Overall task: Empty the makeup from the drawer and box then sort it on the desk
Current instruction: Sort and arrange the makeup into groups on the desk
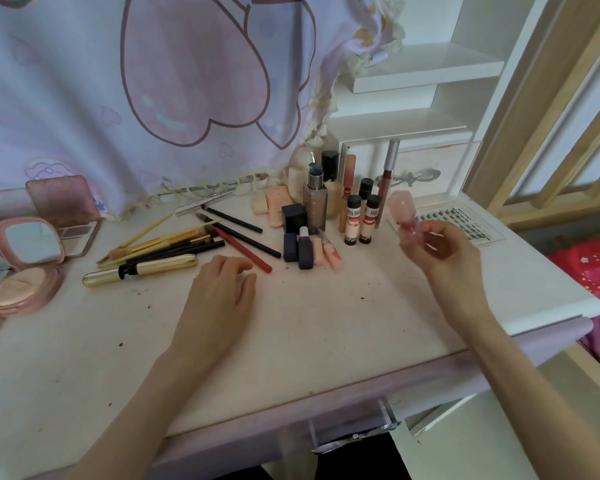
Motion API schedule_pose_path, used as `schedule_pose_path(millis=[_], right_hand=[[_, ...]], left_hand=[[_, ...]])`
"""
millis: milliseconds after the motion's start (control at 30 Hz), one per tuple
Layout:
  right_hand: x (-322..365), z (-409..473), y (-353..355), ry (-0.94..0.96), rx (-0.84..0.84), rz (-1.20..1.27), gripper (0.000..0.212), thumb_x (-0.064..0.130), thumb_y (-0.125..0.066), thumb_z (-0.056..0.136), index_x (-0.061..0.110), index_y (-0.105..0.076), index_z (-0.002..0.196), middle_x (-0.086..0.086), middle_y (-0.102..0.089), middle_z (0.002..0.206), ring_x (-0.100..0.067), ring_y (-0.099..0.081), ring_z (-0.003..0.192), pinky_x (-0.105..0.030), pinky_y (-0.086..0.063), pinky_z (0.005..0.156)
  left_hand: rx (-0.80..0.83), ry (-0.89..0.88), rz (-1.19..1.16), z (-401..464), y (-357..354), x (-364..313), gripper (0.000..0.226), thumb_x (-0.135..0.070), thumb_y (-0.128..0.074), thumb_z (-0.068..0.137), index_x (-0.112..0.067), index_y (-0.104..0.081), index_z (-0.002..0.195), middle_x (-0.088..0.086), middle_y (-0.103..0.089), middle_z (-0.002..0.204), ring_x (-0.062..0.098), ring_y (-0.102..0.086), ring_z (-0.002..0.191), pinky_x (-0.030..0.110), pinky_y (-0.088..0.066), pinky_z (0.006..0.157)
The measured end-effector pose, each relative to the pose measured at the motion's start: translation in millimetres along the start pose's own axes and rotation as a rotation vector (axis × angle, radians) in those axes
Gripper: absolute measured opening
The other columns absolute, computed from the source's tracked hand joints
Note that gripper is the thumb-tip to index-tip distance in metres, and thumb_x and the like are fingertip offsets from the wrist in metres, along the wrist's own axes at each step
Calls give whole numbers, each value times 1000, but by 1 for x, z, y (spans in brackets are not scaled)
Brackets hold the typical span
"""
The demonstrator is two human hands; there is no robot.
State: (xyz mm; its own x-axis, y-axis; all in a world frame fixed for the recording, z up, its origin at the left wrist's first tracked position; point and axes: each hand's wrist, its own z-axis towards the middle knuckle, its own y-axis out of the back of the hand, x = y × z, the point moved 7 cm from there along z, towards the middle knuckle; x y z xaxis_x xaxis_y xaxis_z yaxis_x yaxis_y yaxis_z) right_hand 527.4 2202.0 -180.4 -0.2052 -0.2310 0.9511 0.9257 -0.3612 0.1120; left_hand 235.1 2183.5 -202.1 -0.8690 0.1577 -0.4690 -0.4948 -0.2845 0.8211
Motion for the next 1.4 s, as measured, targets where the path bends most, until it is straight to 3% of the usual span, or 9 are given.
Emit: schedule_pose_path(millis=[133,367,500,600,733,933,1133,1267,1400], right_hand=[[-10,30,9,-38,30,-61,13,10,-71,79,15,-63,88,-1,-61,91,-13,-57,85,-32,-48,85],[-19,52,1,-73,150,-199,16,6,-71,78,14,-61,88,-2,-66,88,-16,-62,88,-19,-48,77],[-25,61,-7,-36,261,-422,14,15,-72,76,19,-65,87,0,-68,93,-15,-60,87,-27,-46,75],[-28,65,-16,-19,336,-534,14,22,-73,75,28,-65,86,6,-67,90,-14,-58,87,-35,-45,86],[-26,71,-23,-6,354,-595,18,26,-76,73,28,-67,88,9,-66,87,-12,-57,90,-44,-38,100],[-28,73,-26,7,368,-608,16,29,-77,71,32,-68,84,3,-68,89,-22,-59,96,-52,-36,100],[-31,71,-16,54,312,-673,33,32,-72,76,22,-69,107,-6,-62,115,-30,-51,111,-51,-38,97],[-14,50,0,124,177,-664,34,26,-70,81,11,-64,111,-6,-64,103,-26,-54,100,-39,-43,91],[26,10,-15,365,136,-651,19,17,-66,84,8,-64,101,-4,-63,87,-18,-55,79,-28,-43,76]], left_hand=[[40,-135,156,-2,-10,-2,18,-18,-49,93,-12,-60,105,4,-54,106,20,-49,97,28,-33,84],[43,-142,146,-3,-11,0,16,-16,-49,93,-13,-60,104,2,-54,107,18,-48,96,27,-31,84],[36,-142,142,-2,-12,1,18,-20,-46,94,-14,-60,104,1,-53,106,18,-48,96,27,-32,83],[37,-144,138,-2,-12,1,17,-19,-47,94,-14,-59,105,1,-53,106,16,-48,96,26,-32,84],[32,-148,136,-3,-12,2,17,-19,-47,94,-14,-60,104,1,-54,106,17,-49,96,27,-34,83],[39,-143,137,-3,-10,1,16,-15,-51,91,-13,-61,103,3,-55,105,19,-50,96,29,-36,84],[71,-125,139,-3,-11,1,18,-17,-49,93,-14,-60,106,2,-54,108,17,-49,98,27,-34,86],[73,-130,129,-4,-10,3,18,-16,-51,91,-13,-61,106,3,-56,108,20,-51,97,27,-33,85],[89,-130,118,-6,-8,3,20,-19,-48,93,-15,-60,109,1,-53,110,18,-48,101,26,-31,87]])
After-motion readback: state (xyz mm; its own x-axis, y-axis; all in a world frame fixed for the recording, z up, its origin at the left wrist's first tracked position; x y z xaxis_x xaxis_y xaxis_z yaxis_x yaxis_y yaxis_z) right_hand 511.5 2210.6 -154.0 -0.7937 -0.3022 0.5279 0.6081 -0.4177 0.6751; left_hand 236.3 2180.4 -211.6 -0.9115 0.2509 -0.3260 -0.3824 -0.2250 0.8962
